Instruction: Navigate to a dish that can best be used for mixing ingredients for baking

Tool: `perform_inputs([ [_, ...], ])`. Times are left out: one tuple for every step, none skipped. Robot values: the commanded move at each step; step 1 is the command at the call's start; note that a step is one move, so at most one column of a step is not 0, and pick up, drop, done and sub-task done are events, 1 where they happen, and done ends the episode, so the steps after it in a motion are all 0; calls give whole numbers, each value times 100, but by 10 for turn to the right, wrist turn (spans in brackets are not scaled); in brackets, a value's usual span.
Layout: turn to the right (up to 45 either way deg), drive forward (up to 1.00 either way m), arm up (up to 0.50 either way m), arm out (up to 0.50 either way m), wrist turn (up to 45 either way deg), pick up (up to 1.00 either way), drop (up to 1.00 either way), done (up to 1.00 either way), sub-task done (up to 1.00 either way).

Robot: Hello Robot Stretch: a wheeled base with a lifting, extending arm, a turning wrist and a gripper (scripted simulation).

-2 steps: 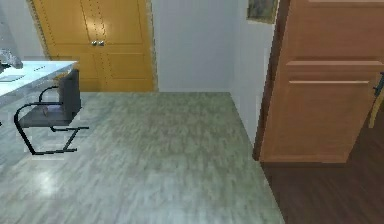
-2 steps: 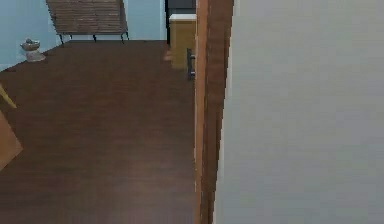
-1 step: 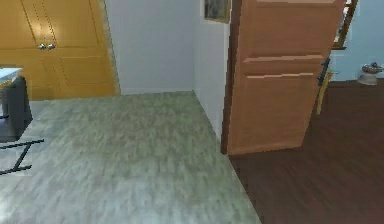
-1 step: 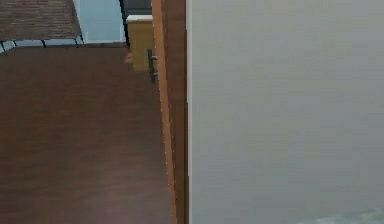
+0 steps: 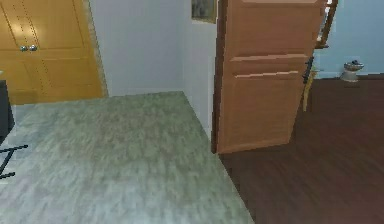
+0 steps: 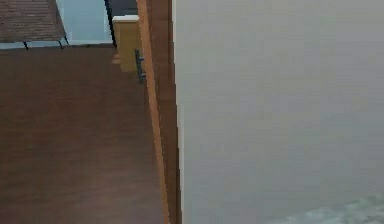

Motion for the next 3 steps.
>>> perform_inputs([
  [0, 10, 0, 0, 0, 0, 0, 0, 0],
  [-120, 0, 0, 0, 0, 0, 0, 0, 0],
  [0, 50, 0, 0, 0, 0, 0, 0, 0],
])
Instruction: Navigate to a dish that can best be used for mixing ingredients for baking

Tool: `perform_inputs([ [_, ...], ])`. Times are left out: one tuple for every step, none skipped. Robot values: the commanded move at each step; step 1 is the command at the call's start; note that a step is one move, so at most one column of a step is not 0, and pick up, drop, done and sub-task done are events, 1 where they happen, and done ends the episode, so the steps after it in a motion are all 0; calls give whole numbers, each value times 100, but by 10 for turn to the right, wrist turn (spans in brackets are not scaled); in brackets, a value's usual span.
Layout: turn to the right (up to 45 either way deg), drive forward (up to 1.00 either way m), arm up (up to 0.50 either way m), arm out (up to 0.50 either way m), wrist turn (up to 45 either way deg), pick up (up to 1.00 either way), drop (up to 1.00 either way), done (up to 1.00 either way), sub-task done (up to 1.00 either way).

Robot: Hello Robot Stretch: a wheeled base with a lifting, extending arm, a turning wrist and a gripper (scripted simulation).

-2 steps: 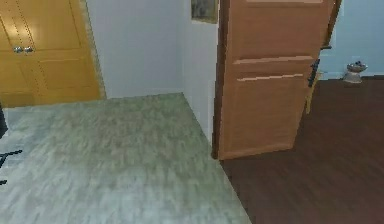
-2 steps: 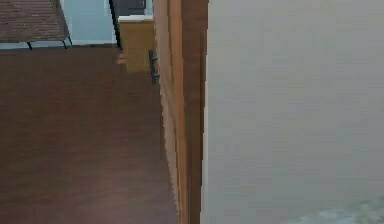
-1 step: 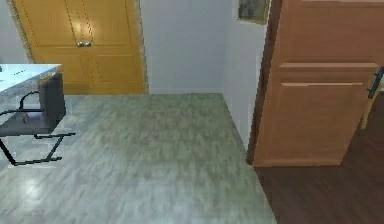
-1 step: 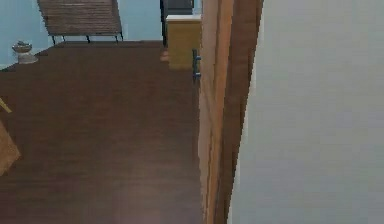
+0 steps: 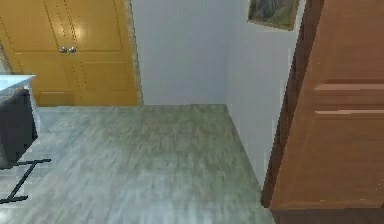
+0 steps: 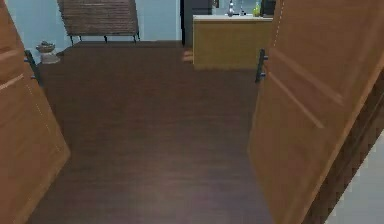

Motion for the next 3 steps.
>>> perform_inputs([
  [-450, 0, 0, 0, 0, 0, 0, 0, 0],
  [-180, 0, 0, 0, 0, 0, 0, 0, 0],
  [0, 75, 0, 0, 0, 0, 0, 0, 0],
])
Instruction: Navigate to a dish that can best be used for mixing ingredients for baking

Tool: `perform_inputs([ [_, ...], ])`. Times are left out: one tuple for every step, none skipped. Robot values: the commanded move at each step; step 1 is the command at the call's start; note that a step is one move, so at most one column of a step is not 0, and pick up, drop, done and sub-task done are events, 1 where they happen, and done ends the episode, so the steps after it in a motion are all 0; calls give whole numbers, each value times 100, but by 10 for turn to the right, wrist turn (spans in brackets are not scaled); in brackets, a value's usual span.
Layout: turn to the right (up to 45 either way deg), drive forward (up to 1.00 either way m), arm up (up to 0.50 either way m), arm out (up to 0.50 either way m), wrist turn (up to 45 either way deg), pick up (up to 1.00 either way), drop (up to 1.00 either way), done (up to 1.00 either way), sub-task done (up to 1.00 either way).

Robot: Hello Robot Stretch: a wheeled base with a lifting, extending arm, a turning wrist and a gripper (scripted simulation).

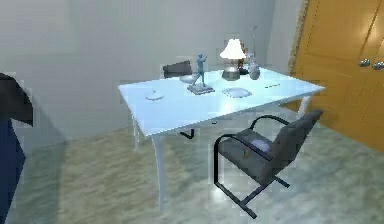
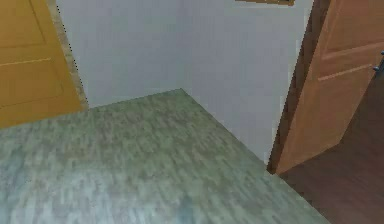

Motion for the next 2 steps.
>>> perform_inputs([
  [-90, 0, 0, 0, 0, 0, 0, 0, 0],
  [0, 40, 0, 0, 0, 0, 0, 0, 0],
])
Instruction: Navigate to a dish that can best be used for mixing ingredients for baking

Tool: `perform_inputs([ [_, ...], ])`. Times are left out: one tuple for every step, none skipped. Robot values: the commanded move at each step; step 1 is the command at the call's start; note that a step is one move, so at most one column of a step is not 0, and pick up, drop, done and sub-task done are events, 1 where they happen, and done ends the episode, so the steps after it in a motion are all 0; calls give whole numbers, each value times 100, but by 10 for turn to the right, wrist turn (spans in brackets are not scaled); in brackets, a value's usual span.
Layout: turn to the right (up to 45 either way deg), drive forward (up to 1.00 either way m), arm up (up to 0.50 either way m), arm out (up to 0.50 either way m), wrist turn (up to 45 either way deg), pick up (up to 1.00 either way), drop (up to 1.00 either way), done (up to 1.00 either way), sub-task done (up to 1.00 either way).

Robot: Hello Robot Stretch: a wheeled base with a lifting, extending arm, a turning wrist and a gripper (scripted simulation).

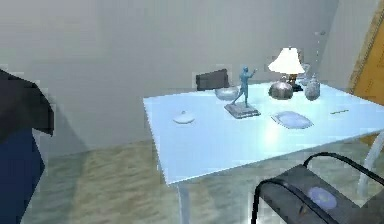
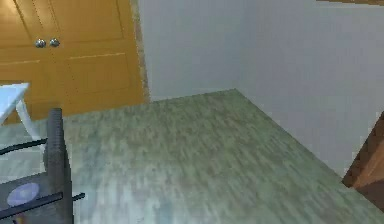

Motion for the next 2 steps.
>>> perform_inputs([
  [90, 0, 0, 0, 0, 0, 0, 0, 0],
  [0, 0, 0, 0, 0, 0, 0, 100, 0],
])
